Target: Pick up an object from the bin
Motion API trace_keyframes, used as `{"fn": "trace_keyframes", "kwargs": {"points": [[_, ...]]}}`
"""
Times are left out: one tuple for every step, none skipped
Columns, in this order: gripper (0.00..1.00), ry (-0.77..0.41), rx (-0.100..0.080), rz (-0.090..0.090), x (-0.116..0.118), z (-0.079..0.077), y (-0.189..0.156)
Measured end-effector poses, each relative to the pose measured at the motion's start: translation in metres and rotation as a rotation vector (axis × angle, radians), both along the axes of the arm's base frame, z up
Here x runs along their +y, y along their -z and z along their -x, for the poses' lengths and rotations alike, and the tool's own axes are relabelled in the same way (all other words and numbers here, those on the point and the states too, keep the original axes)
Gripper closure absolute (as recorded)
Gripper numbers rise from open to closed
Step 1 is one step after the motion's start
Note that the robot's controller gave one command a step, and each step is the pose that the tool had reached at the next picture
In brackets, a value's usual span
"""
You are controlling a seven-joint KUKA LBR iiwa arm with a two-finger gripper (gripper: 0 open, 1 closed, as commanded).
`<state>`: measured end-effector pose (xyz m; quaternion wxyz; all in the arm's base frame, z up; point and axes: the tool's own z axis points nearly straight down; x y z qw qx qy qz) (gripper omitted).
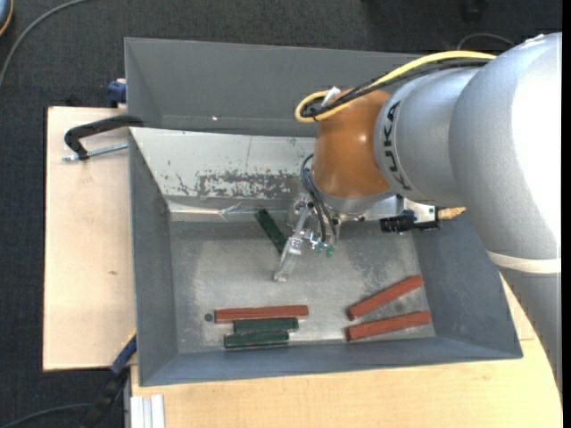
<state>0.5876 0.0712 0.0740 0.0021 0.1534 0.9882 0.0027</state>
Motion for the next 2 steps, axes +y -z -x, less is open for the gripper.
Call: {"fn": "trace_keyframes", "kwargs": {"points": [[1.00, 0.002, 0.001, 0.003, -0.0026, -0.0001, 0.0002], [0.00, 0.002, 0.001, 0.003, -0.0027, -0.0001, 0.0001]]}}
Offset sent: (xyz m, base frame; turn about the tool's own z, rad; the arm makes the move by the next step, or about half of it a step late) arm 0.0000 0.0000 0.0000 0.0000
